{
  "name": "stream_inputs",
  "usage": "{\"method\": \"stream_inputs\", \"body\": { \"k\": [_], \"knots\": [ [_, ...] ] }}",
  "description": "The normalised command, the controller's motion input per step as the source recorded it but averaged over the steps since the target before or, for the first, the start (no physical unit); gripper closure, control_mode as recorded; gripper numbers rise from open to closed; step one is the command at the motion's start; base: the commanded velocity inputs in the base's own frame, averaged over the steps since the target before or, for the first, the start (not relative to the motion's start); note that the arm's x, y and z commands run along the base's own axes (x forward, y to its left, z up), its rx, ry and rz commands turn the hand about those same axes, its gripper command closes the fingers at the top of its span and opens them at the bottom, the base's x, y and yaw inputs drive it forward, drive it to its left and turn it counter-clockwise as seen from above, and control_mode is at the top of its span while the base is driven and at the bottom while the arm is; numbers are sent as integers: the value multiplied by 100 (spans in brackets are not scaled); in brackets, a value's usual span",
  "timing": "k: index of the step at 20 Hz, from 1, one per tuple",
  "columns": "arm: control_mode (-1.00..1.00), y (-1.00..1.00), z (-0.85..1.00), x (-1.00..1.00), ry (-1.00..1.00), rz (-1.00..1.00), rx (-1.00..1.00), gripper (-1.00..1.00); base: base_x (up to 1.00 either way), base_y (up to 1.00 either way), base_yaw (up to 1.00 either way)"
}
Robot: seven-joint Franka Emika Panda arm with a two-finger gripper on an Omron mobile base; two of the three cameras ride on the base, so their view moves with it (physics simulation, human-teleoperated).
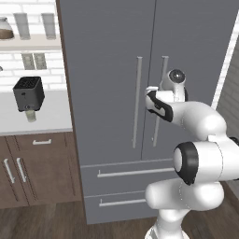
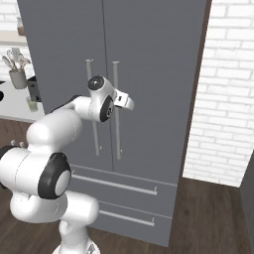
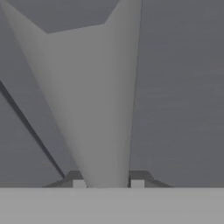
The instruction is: Grab a lemon wedge from the fridge and one ice cube from the ice bowl, and put them in the glass of lemonade.
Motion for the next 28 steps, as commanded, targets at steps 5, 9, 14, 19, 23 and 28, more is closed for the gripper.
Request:
{"method": "stream_inputs", "body": {
  "k": [5,9,14,19,23,28],
  "knots": [
    [-100,-4,0,0,0,0,0,100,0,0,0],
    [-100,-76,0,-1,0,-9,1,100,0,0,0],
    [-100,-100,4,-31,-3,-15,9,100,0,0,0],
    [-100,-99,19,-63,-2,-17,14,100,0,0,0],
    [-100,-88,30,-91,0,-15,17,100,0,0,0],
    [-100,-92,28,-100,0,-14,19,100,0,0,0]
  ]
}}
